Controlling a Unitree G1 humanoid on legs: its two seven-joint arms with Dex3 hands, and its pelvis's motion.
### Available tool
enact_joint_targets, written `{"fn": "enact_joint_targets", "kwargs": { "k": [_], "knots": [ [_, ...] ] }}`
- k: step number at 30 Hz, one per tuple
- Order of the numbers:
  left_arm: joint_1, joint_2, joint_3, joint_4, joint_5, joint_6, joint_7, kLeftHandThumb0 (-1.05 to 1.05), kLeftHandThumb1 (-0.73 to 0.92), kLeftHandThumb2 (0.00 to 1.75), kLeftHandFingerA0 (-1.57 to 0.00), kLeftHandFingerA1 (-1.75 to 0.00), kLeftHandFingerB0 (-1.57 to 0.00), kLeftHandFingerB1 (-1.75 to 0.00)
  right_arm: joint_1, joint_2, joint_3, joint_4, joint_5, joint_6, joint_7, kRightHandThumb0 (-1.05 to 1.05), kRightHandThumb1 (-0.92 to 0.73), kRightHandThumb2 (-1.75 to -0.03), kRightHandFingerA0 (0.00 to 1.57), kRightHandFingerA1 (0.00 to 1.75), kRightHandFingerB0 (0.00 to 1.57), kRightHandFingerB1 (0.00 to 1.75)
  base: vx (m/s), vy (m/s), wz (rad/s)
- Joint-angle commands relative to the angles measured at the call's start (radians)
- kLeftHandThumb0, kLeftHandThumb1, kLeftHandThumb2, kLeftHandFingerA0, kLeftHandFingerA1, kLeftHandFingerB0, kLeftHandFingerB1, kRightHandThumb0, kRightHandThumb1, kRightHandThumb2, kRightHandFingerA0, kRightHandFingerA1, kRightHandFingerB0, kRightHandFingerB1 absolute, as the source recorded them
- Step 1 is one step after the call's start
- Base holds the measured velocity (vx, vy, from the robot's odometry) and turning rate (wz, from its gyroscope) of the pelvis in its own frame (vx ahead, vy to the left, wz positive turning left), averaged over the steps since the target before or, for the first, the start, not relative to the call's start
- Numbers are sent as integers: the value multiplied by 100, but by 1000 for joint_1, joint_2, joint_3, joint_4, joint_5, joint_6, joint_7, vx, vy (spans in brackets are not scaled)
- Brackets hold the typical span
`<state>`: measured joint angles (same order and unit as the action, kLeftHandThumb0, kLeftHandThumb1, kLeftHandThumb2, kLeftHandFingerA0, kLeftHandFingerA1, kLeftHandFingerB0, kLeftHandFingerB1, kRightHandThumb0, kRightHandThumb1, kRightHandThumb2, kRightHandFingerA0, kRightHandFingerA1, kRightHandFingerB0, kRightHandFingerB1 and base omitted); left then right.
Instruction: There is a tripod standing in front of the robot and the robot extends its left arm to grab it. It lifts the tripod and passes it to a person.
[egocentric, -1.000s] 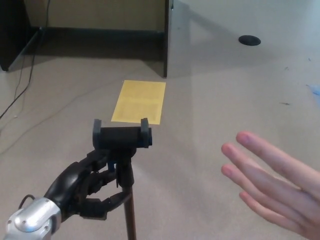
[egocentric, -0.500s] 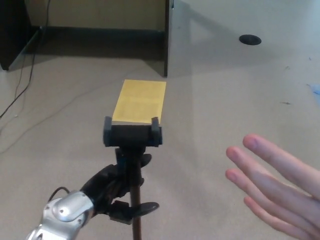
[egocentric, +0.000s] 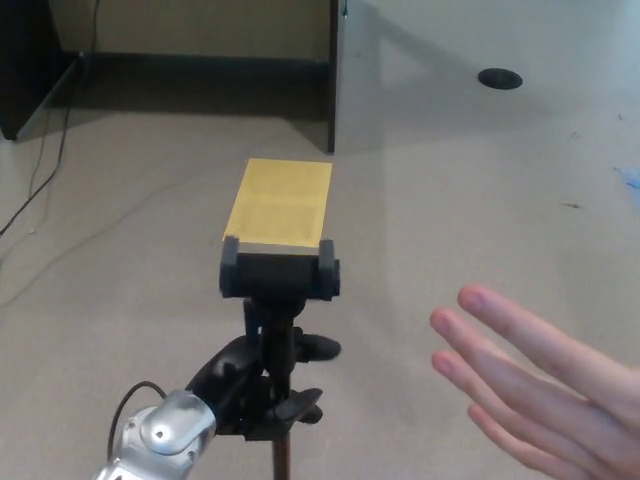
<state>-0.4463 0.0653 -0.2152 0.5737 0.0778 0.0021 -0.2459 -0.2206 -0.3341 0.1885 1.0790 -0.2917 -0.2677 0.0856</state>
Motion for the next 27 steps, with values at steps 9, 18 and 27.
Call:
{"fn": "enact_joint_targets", "kwargs": {
  "k": [9, 18, 27],
  "knots": [
    [6, -50, 84, 16, 18, -202, 143, -5, 87, 77, -86, -144, -69, -117, -7, -11, 6, 15, -9, 25, 20, -39, -69, -61, 64, 41, 43, 34, 0, 0, 0],
    [-6, -83, 90, -175, -6, -125, 112, -7, 86, 73, -93, -140, -68, -116, -7, -22, 19, 14, -27, 21, 5, -40, -70, -61, 68, 43, 45, 35, 0, 0, 0],
    [-131, -136, 88, -520, -98, 104, 48, -7, 77, 82, -108, -130, -79, -114, 29, -18, 19, 14, -23, 14, 12, -40, -68, -61, 65, 42, 46, 35, 0, 0, 0]
  ]
}}
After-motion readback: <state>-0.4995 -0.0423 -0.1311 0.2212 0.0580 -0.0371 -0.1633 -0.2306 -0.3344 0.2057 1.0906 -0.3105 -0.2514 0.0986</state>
